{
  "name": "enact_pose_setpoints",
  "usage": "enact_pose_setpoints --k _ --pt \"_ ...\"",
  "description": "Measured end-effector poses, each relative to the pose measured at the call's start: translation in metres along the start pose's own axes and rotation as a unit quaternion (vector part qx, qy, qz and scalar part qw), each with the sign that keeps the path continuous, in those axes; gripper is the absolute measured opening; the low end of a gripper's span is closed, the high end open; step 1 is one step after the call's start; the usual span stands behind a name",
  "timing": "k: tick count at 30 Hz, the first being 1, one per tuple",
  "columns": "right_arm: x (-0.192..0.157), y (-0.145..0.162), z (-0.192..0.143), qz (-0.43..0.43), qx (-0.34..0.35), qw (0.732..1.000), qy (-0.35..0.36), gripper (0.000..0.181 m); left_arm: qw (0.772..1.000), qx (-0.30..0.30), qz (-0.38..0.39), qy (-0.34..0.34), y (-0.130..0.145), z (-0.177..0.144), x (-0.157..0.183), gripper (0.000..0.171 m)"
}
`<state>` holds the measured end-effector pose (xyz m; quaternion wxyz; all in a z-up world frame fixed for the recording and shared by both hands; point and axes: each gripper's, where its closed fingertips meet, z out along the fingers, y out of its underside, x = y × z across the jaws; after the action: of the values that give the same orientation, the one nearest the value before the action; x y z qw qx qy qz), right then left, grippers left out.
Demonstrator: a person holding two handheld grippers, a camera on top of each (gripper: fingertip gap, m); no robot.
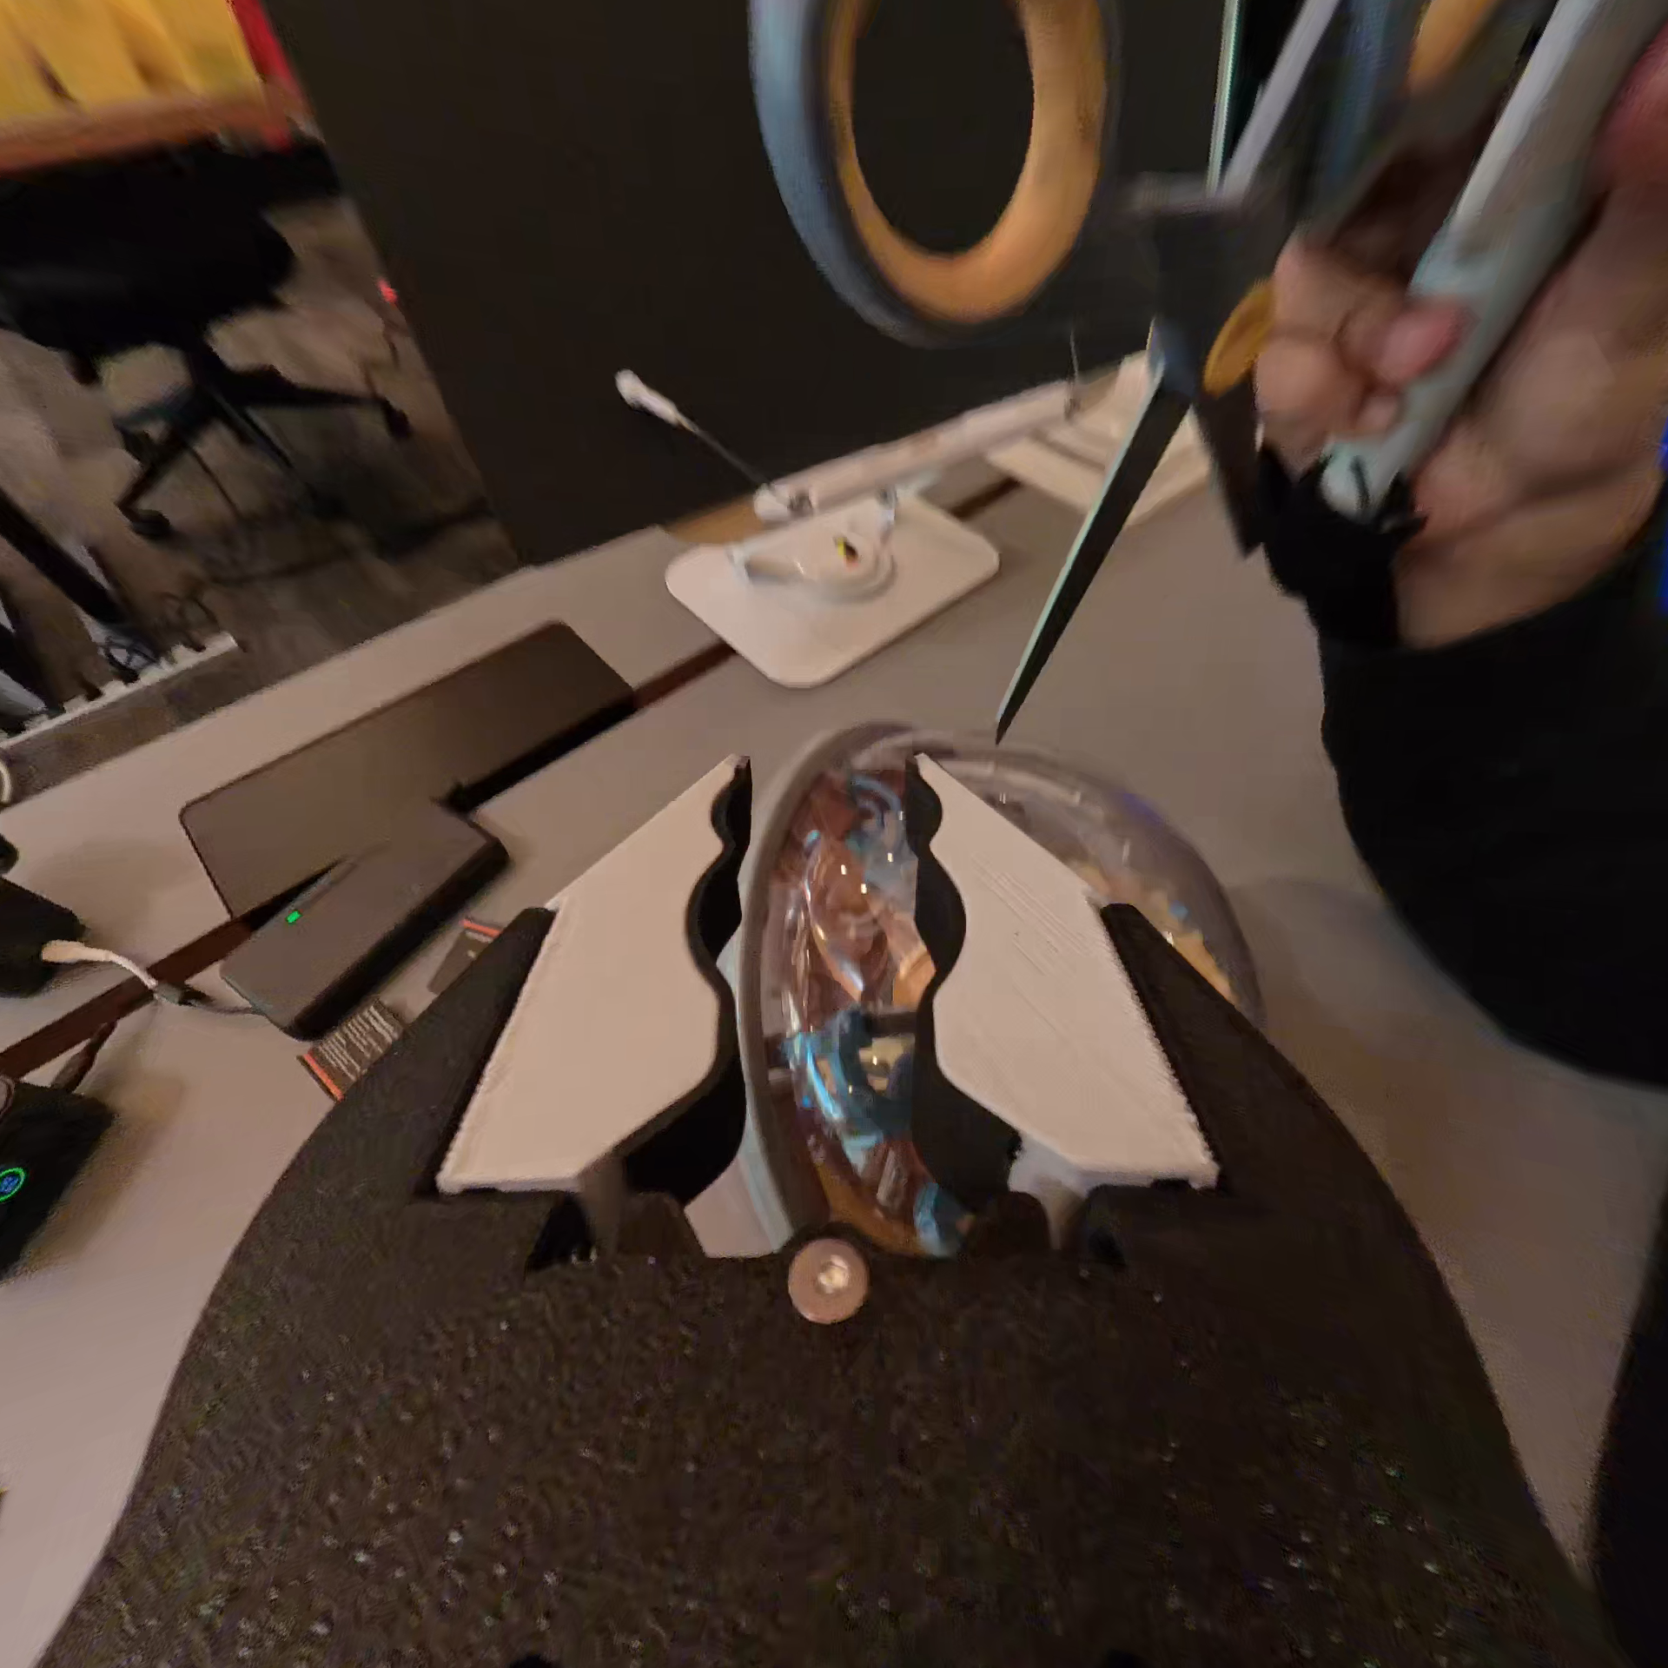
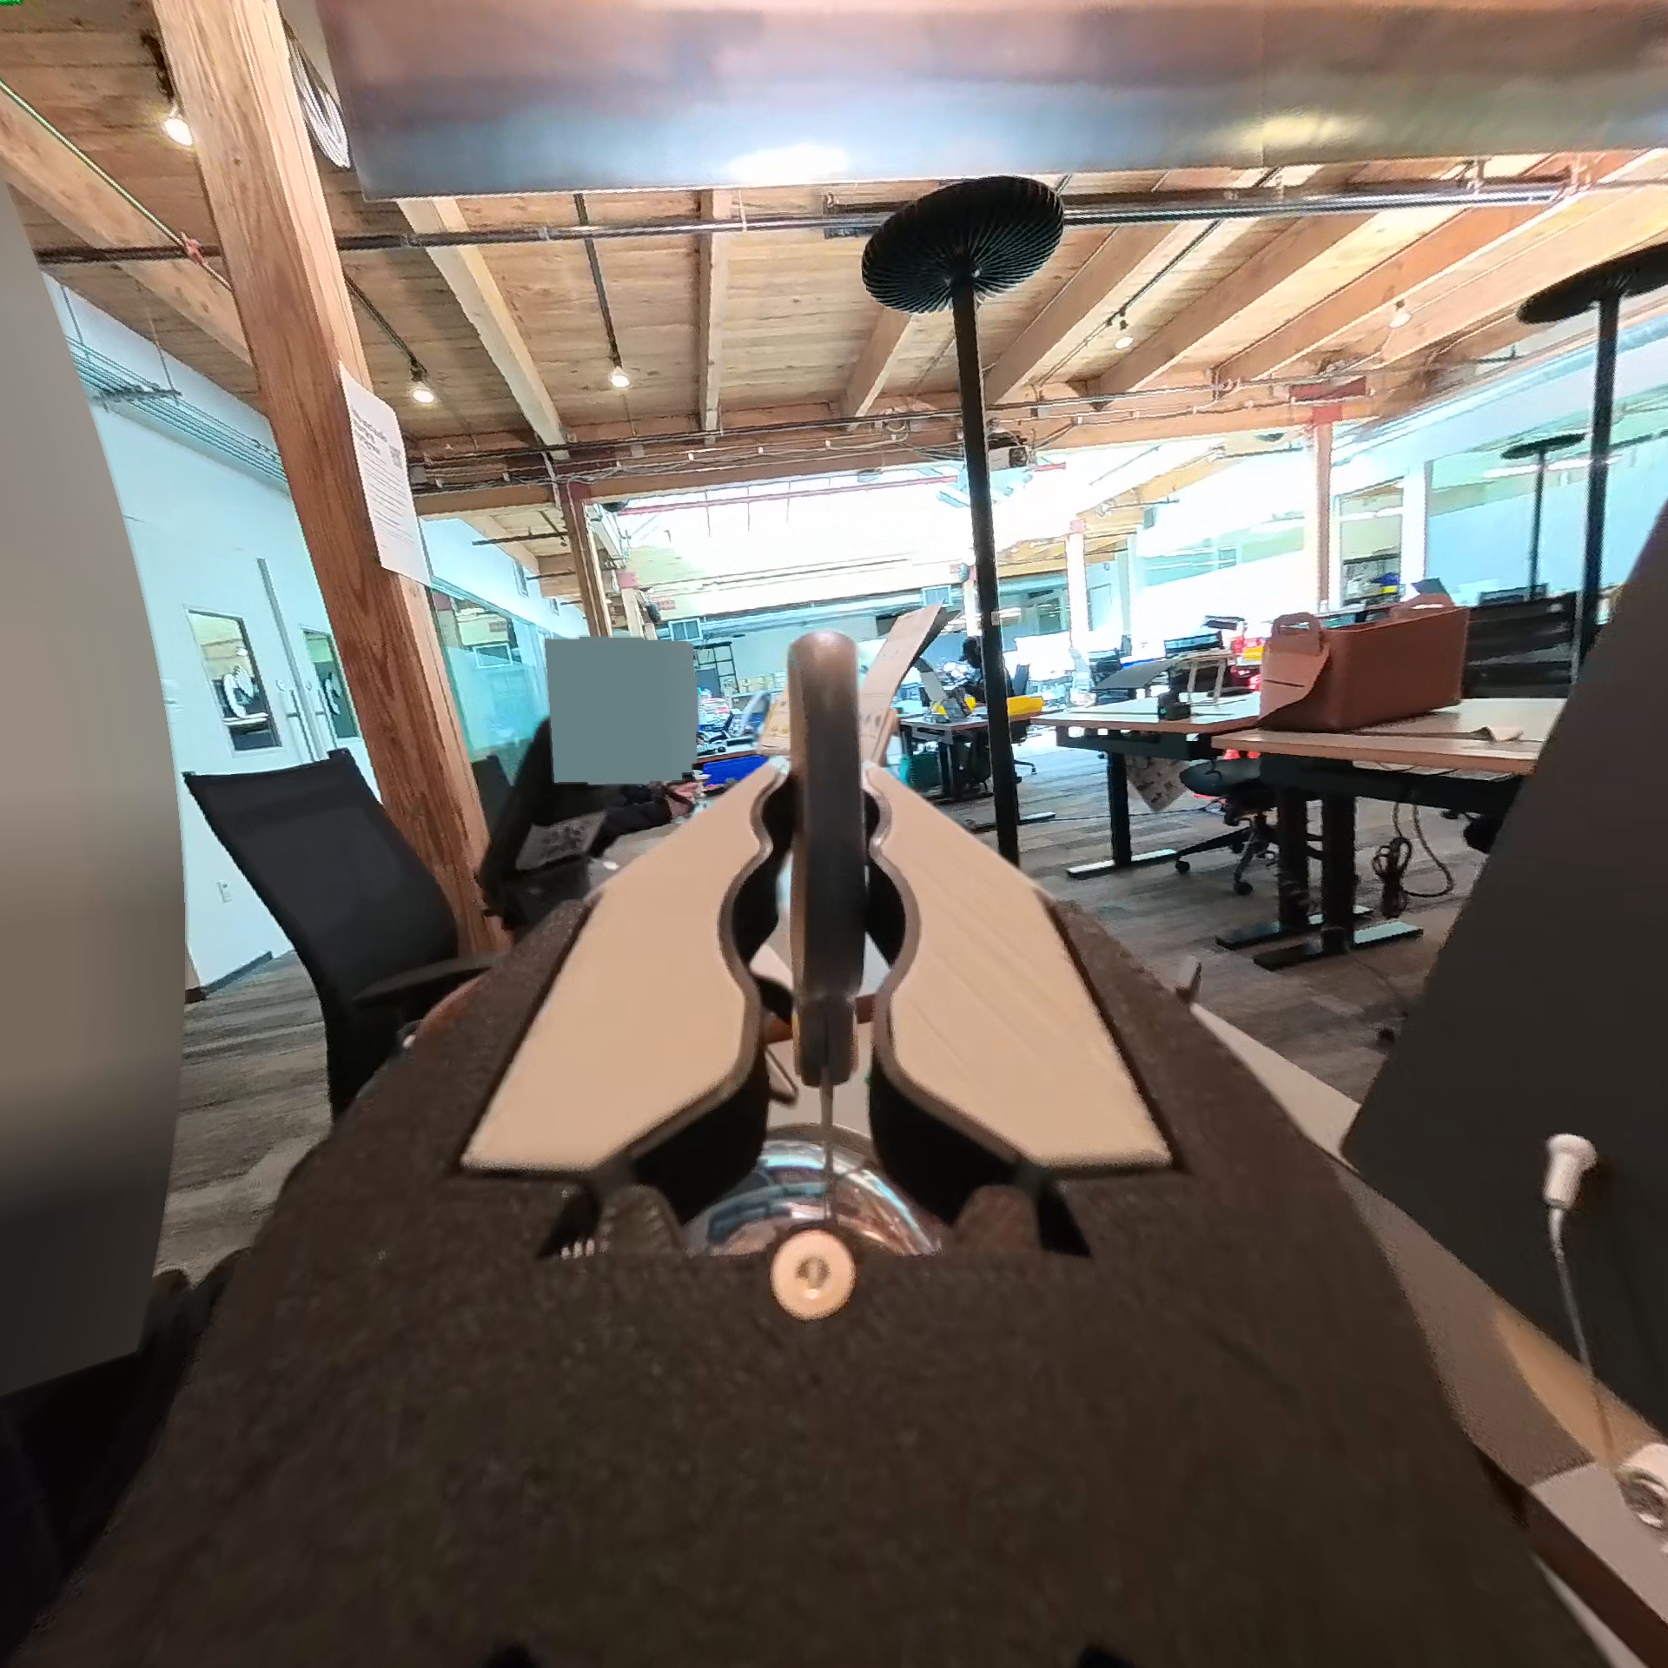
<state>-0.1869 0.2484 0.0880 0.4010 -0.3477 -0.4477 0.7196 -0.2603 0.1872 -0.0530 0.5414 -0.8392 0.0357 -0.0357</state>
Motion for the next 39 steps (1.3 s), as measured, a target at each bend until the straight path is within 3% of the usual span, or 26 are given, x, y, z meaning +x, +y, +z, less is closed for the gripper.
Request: enact_pose_setpoints --k 3,8,10,14,18,21,28,31,34,36,39 --pt "0.0 0.006 0.004 0.015 -0.017 1.0 -0.005 0.011 0.997 -0.07 0.022 -0.017 0.025 0.018 -0.001 0.037" --pt "0.009 0.008 0.001 0.026 -0.027 0.999 0.011 0.011 0.998 -0.051 0.023 -0.018 0.023 0.02 -0.004 0.034" --pt "0.01 0.01 0.0 0.027 -0.029 0.999 0.015 0.012 0.998 -0.049 0.015 0.035 0.026 0.021 0.011 0.001" --pt "0.009 0.015 0.001 -0.005 -0.048 0.998 0.03 0.013 0.997 -0.063 0.037 -0.034 0.029 0.022 -0.008 0.0" --pt "0.01 0.019 0.003 -0.023 -0.06 0.997 0.049 0.012 0.999 -0.043 0.008 -0.012 0.029 0.027 -0.01 0.0" --pt "0.016 0.026 0.004 -0.019 -0.071 0.996 0.055 0.012 0.997 -0.058 0.022 -0.043 0.034 0.027 -0.02 0.0" --pt "0.016 0.044 0.011 0.022 -0.091 0.995 0.039 0.011 0.984 -0.165 0.052 -0.038 0.073 0.045 -0.018 0.0" --pt "0.007 0.053 0.001 0.03 -0.113 0.993 0.036 0.011 0.981 -0.188 0.055 0.002 0.085 0.049 0.0 0.0" --pt "-0.002 0.061 -0.019 0.005 -0.141 0.988 0.06 0.012 0.982 -0.182 0.046 0.035 0.09 0.045 0.02 0.0" --pt "-0.015 0.059 -0.033 0.006 -0.145 0.988 0.055 0.011 0.984 -0.171 0.036 0.023 0.09 0.039 0.025 0.0" --pt "-0.034 0.048 -0.05 0.006 -0.128 0.99 0.057 0.011 0.996 -0.078 -0.019 0.035 0.079 0.021 0.046 0.001"
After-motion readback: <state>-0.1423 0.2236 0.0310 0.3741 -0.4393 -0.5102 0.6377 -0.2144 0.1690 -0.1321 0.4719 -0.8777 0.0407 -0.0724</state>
